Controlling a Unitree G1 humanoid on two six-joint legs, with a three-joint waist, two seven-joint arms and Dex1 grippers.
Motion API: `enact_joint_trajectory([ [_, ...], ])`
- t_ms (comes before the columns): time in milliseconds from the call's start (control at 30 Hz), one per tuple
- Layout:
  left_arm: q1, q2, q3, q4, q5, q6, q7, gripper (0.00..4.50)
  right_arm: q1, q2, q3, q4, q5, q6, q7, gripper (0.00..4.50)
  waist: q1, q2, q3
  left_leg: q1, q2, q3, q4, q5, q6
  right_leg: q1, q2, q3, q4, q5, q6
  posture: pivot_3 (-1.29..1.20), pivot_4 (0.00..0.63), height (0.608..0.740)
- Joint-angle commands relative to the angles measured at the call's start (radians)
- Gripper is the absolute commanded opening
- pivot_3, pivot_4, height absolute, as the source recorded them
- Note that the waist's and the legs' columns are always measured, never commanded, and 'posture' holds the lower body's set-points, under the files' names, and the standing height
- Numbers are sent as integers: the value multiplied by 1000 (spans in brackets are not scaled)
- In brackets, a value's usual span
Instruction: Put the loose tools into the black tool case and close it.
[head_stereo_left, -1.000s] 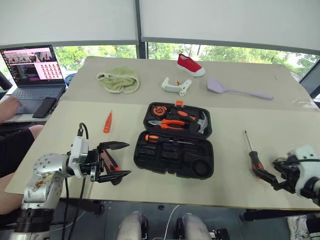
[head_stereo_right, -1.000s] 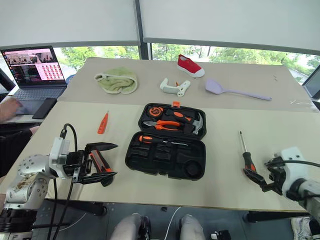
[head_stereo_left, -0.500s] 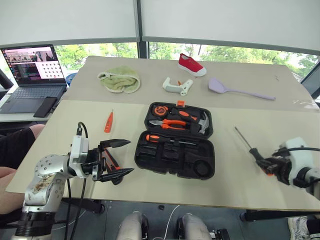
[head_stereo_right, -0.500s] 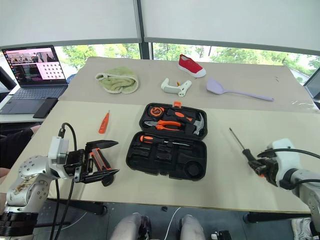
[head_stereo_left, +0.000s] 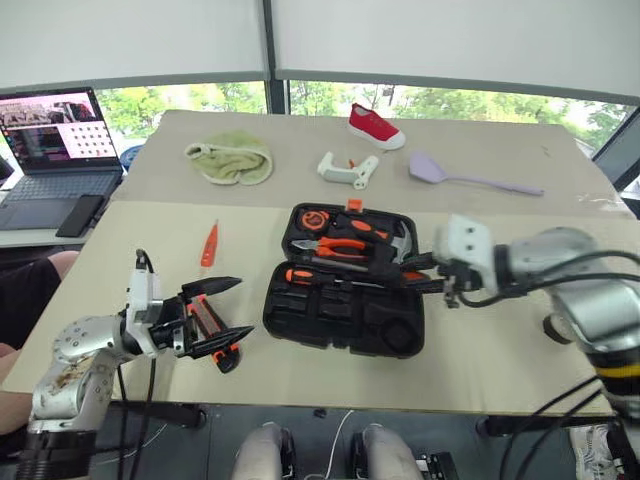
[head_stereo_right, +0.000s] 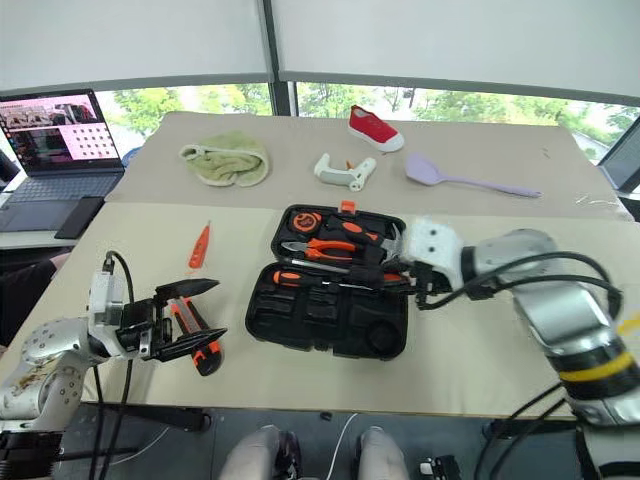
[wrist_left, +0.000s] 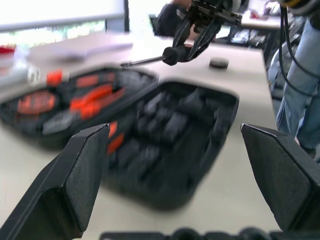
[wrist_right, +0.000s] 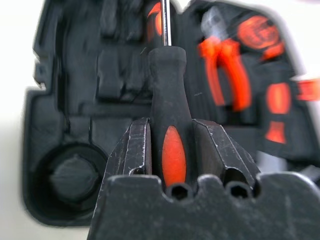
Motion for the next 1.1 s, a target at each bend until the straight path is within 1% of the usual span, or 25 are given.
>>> enact_joint_trajectory([
  [33, 13, 4, 6, -43, 1, -1, 15, 4500, -64, 12, 73, 75, -100, -39, 49, 930, 6, 0, 0, -2, 0, 0, 2, 0, 0, -1, 0, -1, 0, 0, 0, 0, 150, 738],
  [133, 29, -2, 2, -87, 2, 13, 51, 4500, -92, 33, 115, 123, -155, -24, 60, 930, 6, 0, 0, -2, 0, 2, 2, 0, 0, -1, 0, -1, 0, 0, 1, 0, 150, 738],
  [233, 41, -3, 1, -109, 0, 19, 70, 4500, -97, 47, 124, 138, -180, -12, 65, 930, 3, 0, 0, -2, 0, 2, 2, 0, 0, 0, 0, -1, 0, 0, 1, 0, 150, 738],
  [500, 63, -1, 3, -125, 1, 21, 82, 4500, -91, 118, 127, 110, -169, 67, 76, 930, -7, 0, 0, 0, 1, 1, 1, 0, -1, 0, 1, -1, 2, 0, 0, 0, 150, 738],
  [633, 74, -4, 7, -110, 6, 2, 70, 4500, -88, 119, 126, 106, -166, 119, 95, 930, -9, 0, 0, 1, 1, 1, 1, 1, -1, 0, 1, -1, 2, 0, 0, 0, 150, 738],
  [700, 79, -4, 10, -101, 8, -7, 63, 4500, -81, 112, 115, 102, -158, 117, 102, 1937, -9, 0, 0, 1, 1, 1, 1, 1, -1, 1, 1, -1, 2, 0, 0, 0, 150, 738],
  [733, 80, -3, 12, -95, 8, -11, 59, 4500, -79, 117, 100, 106, -156, 102, 90, 2175, -8, 0, 0, 1, 1, 1, 1, 1, -1, 1, 1, -1, 2, 0, 0, 0, 150, 738],
  [833, 80, -1, 16, -77, 11, -22, 48, 4500, -70, 124, 11, 111, -92, 4, 102, 3191, -6, 0, 0, 1, 1, 1, 1, 1, -1, 1, 1, -1, 2, 0, 0, 0, 150, 738],
  [900, 75, 1, 17, -57, 15, -33, 41, 4500, -58, 124, -66, 129, -24, -77, 136, 3191, -6, 0, 0, 1, 1, 1, 1, 0, -1, 1, 1, -1, 1, 0, 0, 0, 150, 738],
  [967, 71, -1, 17, -38, 22, -45, 33, 4500, -42, 128, -97, 146, 5, -113, 151, 3191, -7, 0, 0, 1, 1, 1, 1, 1, -1, 1, 1, -1, 1, 0, 0, 0, 150, 738],
  [1000, 70, -2, 17, -31, 24, -49, 31, 4500, -36, 135, -106, 151, 13, -122, 148, 2758, -7, 0, 0, 1, 1, 1, 1, 1, -1, 1, 1, -1, 1, 0, 0, 0, 150, 738],
  [1067, 71, -5, 18, -13, 32, -65, 24, 4500, -15, 171, -111, 164, 24, -141, 124, 2408, -7, 0, 0, 2, 1, 1, 1, 1, -1, 2, 1, -1, 2, 0, 0, 0, 150, 738],
  [1100, 73, -6, 20, -3, 37, -74, 21, 4500, -5, 192, -105, 173, 18, -154, 109, 2035, -8, 0, 0, 2, 1, 1, 1, 1, -1, 2, 1, -1, 2, 0, 0, 0, 150, 738],
])
